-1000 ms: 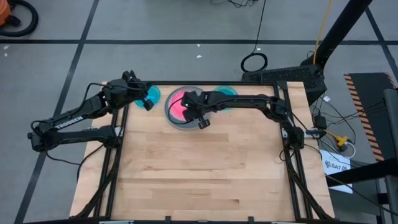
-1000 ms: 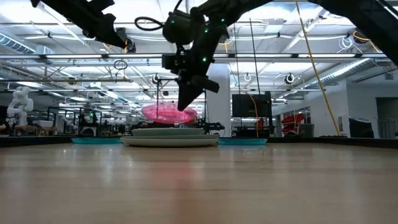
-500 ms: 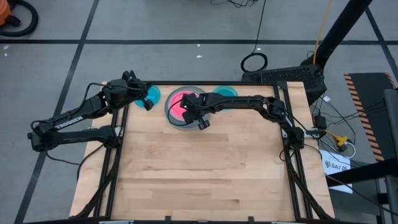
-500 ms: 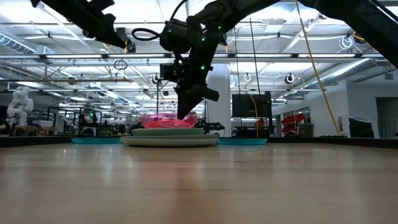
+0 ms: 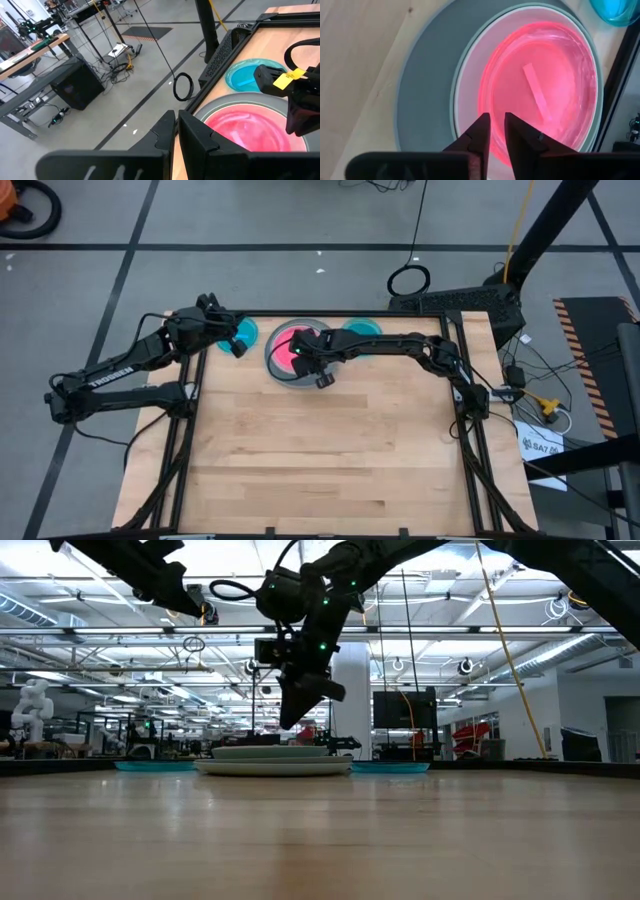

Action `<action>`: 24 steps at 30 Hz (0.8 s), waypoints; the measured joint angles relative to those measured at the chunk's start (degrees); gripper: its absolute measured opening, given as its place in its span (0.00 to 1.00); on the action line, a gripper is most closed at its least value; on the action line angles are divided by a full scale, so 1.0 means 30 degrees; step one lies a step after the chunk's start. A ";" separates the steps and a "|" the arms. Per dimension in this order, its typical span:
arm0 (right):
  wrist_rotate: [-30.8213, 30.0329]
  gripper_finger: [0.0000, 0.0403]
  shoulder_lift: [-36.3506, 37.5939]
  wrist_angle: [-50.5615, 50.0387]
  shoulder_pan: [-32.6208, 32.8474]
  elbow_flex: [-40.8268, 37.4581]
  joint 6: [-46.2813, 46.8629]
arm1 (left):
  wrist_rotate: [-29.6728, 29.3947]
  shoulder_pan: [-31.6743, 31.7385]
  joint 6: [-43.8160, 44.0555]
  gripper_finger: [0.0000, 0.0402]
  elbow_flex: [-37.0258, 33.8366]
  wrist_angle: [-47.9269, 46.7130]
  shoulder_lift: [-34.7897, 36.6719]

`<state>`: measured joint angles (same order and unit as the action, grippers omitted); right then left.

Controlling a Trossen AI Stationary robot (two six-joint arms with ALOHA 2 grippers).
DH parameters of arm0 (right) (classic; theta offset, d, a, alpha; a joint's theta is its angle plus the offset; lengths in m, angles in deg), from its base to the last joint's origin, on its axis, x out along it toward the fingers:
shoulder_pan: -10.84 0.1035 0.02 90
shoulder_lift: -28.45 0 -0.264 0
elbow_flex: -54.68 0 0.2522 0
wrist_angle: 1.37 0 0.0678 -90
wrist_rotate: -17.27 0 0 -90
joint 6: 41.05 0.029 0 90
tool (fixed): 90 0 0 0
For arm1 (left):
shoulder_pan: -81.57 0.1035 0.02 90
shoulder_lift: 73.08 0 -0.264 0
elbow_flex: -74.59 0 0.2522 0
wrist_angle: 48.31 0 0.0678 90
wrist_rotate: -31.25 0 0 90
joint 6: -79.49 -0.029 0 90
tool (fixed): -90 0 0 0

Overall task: Stack plastic plates
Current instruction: Stack the left blue plate on top of the pink plate

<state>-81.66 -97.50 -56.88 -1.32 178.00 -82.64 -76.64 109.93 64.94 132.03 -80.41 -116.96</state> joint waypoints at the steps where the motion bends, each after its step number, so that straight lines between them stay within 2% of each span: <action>1: 0.0000 0.14 0.0000 0.0016 0.0000 0.0000 0.0165 | 0.0000 0.0000 0.0000 0.08 0.0000 0.0003 0.0000; 9: -0.1107 0.23 0.0073 -0.0972 -0.0007 0.0000 0.2225 | 0.0000 0.0000 0.0086 0.08 0.0000 -0.0009 0.0000; 16: -0.0822 0.23 0.1328 -0.4098 -0.0538 -0.0015 0.5414 | 0.0007 -0.0015 0.0934 0.08 0.0000 -0.0014 0.0000; 19: 0.0184 0.22 0.2002 -0.4888 -0.0844 -0.0121 0.6170 | 0.0007 -0.0048 0.1346 0.08 0.0000 -0.0038 0.0000; 24: 0.0568 0.20 0.3996 -0.3651 -0.1218 -0.2617 0.6502 | 0.0009 -0.0269 0.2366 0.08 0.0003 -0.0391 0.0003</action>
<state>-79.96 -85.51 -67.83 -4.98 170.15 -63.14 -76.61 109.12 72.04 132.04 -81.59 -116.95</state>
